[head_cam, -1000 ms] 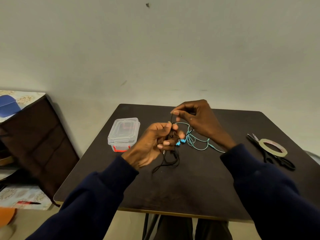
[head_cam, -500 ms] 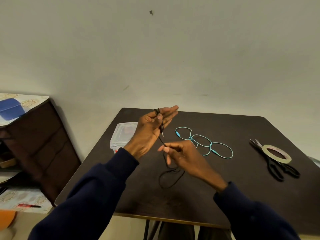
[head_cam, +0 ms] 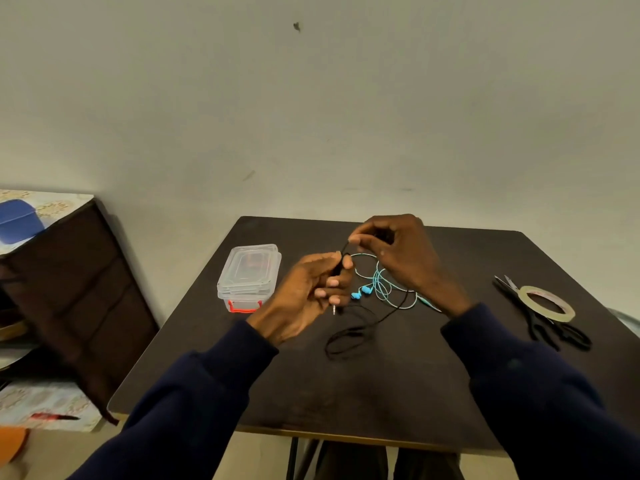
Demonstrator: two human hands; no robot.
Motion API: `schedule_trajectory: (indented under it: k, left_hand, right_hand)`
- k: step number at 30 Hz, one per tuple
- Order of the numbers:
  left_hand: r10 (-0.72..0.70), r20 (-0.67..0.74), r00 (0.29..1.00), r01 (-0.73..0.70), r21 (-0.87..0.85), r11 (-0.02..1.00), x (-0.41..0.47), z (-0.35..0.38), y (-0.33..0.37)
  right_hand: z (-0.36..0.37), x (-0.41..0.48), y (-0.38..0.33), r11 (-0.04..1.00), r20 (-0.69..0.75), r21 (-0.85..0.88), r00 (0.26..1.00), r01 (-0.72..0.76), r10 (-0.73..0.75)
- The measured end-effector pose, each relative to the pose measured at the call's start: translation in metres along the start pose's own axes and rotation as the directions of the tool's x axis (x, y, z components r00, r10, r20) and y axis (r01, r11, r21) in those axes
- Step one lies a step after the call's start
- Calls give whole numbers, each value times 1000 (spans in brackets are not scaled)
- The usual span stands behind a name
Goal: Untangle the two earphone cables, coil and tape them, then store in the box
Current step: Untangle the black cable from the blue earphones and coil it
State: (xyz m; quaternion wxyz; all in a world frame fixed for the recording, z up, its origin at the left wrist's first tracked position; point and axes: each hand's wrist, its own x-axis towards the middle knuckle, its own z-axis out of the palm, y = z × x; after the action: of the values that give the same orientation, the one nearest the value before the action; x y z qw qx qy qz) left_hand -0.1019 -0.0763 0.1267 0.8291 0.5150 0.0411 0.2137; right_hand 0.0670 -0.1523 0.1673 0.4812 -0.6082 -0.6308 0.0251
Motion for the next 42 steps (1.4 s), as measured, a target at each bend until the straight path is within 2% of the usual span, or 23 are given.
schedule_trajectory:
  k: [2,5,7,10,13,14,16,20,22,24,27,30,33,38,40,42]
  left_hand:
    - [48,48,998,-42,-122,992,0,1,4]
    - [190,9,982,-186,-160,969,4,3,13]
    - [270,16,963,-264,-166,950,8,1,22]
    - [379,26,925,-378,-14,926,18,-9,27]
    - [502,-75,862,-451,339,825,24,-24,28]
    - [522,-91,848,-424,475,771,25,-28,28]
    - [462,-118,879,-290,636,715,25,-36,24]
    - [271,-135,953,-89,731,676,15,-28,11]
    - [204,-159,966,-37,694,719,9,-20,6]
    - [130,-169,977,-9,578,816,6,-11,4]
    - [52,-126,991,-2,370,929,3,-3,2]
    - [25,-1,1000,-24,134,991,-1,1,3]
    - [73,58,996,-74,14,997,1,3,8]
    - [188,37,981,-180,-153,972,11,2,13]
    - [252,45,967,-243,-153,958,15,-2,13]
    - [311,22,950,-309,-72,948,19,-10,15]
  right_hand:
    - [13,-2,9,989,17,128,997,-80,78]
    - [36,-15,17,930,90,307,979,-202,183]
    - [50,-27,15,894,196,365,960,-259,198]
    - [59,-41,8,914,318,330,940,-234,126]
    - [55,-45,3,980,379,158,924,-125,57]
    - [52,-45,1,990,381,103,923,-92,46]
    - [41,-43,-3,998,339,42,940,-49,32]
    - [11,-25,-11,996,248,-66,968,68,-49]
    - [2,-15,-11,988,204,-134,978,77,-48]
    - [-3,-8,-8,991,144,-122,989,52,-35]
    - [-4,-2,0,1000,39,-8,999,-25,25]
    - [-2,0,10,987,-7,119,994,-105,107]
    - [11,-6,16,952,42,248,983,-182,177]
    - [44,-33,19,922,202,283,956,-264,212]
    - [54,-44,15,916,288,290,938,-277,193]
    - [59,-53,9,895,346,340,924,-288,166]
